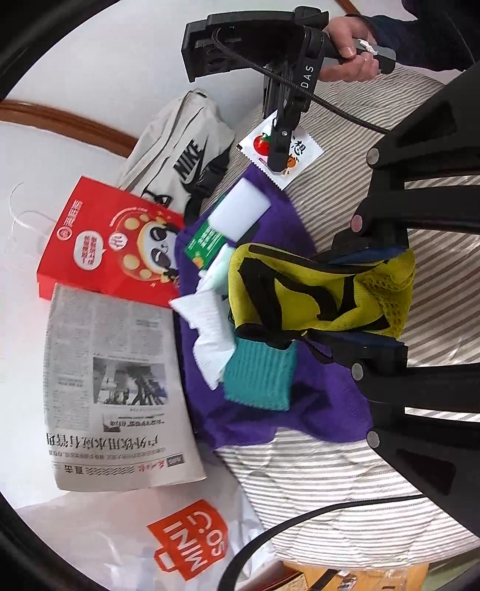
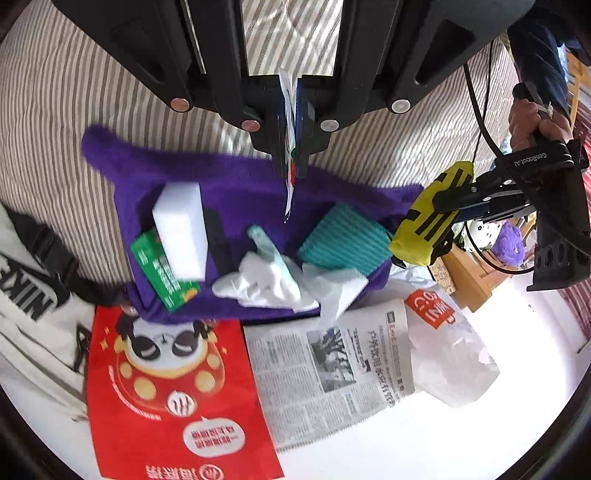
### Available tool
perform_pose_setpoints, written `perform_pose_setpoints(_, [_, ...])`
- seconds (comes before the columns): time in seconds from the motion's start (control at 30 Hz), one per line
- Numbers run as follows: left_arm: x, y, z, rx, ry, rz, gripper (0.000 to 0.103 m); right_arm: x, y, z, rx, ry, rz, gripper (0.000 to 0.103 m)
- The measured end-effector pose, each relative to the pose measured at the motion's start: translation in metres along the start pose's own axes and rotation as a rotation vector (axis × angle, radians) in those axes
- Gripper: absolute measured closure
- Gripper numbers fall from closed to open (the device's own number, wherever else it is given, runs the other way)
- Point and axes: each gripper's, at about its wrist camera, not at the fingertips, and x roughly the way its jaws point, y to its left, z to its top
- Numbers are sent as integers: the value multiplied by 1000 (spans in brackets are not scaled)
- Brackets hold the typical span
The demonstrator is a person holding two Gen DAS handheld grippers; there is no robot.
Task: Organize soft objects
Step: 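Carry the yellow pouch with the left gripper while the right carries the packet toward the towel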
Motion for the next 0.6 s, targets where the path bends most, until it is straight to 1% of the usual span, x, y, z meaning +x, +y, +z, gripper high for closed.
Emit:
perform_pose_setpoints(0.27, [13, 26, 21, -74, -19, 35, 73, 14, 2, 39, -39, -18, -47, 99])
perform_pose_setpoints(0.37, [16, 30, 30, -68, -35, 56, 73, 20, -3, 53, -35, -30, -68, 99])
perform_pose_setpoints(0.43, [19, 34, 37, -76, -31, 57, 73, 26, -6, 62, -32, -33, -76, 99])
perform_pose_setpoints(0.5, [23, 35, 43, -72, -31, 76, 73, 33, -10, 68, -30, -30, -97, 99])
perform_pose_setpoints(0.6, [30, 37, 51, -78, -25, 93, 73, 45, -13, 73, -16, -16, -96, 99])
